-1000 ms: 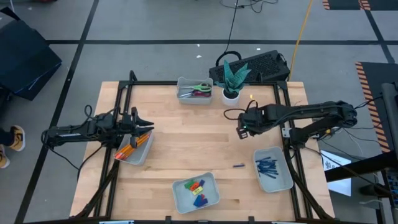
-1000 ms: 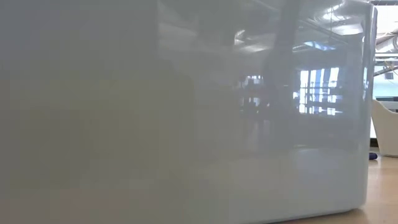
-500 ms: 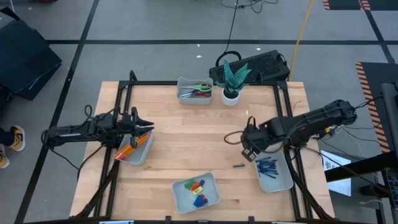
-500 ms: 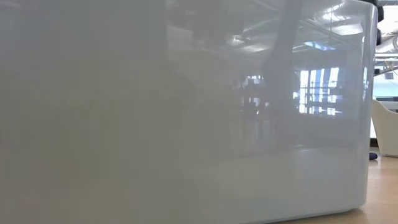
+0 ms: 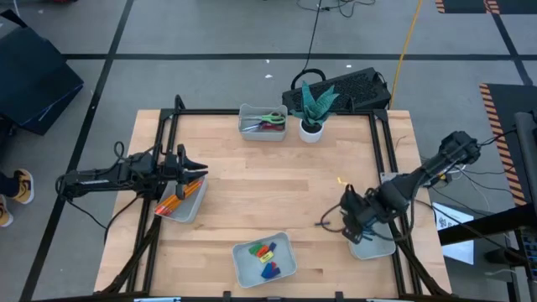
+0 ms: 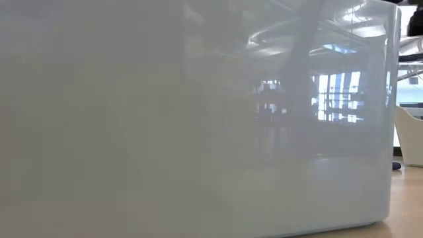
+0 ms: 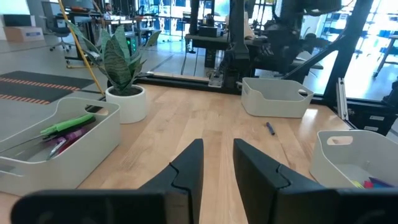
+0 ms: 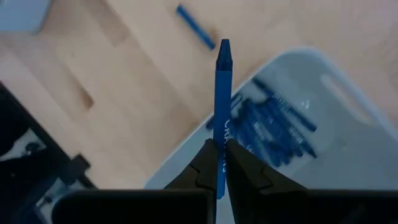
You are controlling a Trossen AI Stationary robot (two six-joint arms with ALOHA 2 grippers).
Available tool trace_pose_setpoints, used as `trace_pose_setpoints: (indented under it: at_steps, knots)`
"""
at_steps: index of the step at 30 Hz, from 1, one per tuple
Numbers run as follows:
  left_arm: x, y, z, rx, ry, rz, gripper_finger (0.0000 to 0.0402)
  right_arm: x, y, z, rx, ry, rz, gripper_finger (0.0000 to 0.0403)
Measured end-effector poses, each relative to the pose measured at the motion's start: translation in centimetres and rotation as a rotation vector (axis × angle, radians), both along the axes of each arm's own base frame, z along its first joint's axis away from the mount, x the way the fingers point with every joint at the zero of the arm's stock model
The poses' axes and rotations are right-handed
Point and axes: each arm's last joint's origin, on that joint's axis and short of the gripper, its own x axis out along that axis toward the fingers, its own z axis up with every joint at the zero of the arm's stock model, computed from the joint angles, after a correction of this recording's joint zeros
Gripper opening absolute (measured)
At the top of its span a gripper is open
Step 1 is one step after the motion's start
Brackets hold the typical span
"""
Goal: Sort crayons/erasers/pens/pencils in bins
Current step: Put the blue crayon into the middle right gray bin
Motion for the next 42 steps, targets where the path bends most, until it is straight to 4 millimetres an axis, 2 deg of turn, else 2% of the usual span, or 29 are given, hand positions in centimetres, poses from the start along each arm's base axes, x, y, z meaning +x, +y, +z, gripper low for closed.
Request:
trace_pose_setpoints:
  at_steps: [9,17,23,27,34,37,42]
  knots:
    - [0.0,0.0,0.0,0.0,0.0,0.0,0.0088,0.6,3.5,-1.1,0.083,-0.044,-0.034,0.0009]
    - [0.0,0.0,0.0,0.0,0.0,0.0,0.0088,0.7,4.0,-1.8,0.074,-0.012,-0.114,0.0009]
    - [0.0,0.0,0.0,0.0,0.0,0.0,0.0088,1.2,4.6,-1.6,0.146,-0.047,-0.173,0.0009]
    - [0.0,0.0,0.0,0.0,0.0,0.0,0.0088,2.3,6.0,-1.7,0.188,-0.05,-0.211,0.0009]
    - [0.0,0.0,0.0,0.0,0.0,0.0,0.0088,5.3,9.0,-0.8,0.135,-0.002,-0.193,0.0008]
    - [0.0,0.0,0.0,0.0,0.0,0.0,0.0088,5.4,9.1,0.1,0.095,0.028,-0.185,0.0008]
    - [0.0,0.0,0.0,0.0,-0.001,0.0,0.0088,4.7,8.5,0.4,0.045,0.076,-0.184,0.0008]
